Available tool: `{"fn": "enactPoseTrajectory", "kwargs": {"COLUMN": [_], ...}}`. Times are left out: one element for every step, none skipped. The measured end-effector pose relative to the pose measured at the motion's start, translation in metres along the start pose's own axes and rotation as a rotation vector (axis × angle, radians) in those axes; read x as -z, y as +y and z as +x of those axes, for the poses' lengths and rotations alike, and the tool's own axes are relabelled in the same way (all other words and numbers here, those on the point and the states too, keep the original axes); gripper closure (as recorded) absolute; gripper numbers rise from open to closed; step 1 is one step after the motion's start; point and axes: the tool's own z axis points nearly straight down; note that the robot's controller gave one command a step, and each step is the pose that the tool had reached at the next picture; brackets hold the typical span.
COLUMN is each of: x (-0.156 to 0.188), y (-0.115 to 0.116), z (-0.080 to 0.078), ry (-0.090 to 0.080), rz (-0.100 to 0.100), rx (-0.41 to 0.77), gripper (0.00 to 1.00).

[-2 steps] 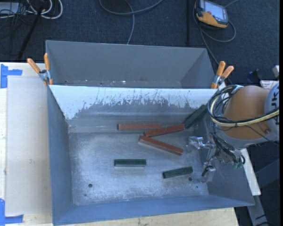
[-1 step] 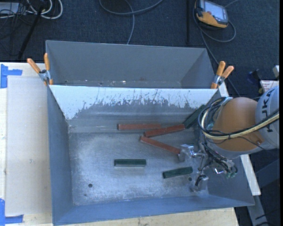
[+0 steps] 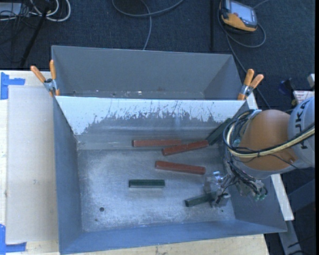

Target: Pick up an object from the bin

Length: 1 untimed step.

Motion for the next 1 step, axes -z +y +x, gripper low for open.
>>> {"fn": "enactPoseTrajectory", "kwargs": {"x": [0.1402], "y": [-0.0309], "z": [-0.0727], "ry": [-0.007], "rz": [0.004], "rx": [0.375], "gripper": [1.00]}}
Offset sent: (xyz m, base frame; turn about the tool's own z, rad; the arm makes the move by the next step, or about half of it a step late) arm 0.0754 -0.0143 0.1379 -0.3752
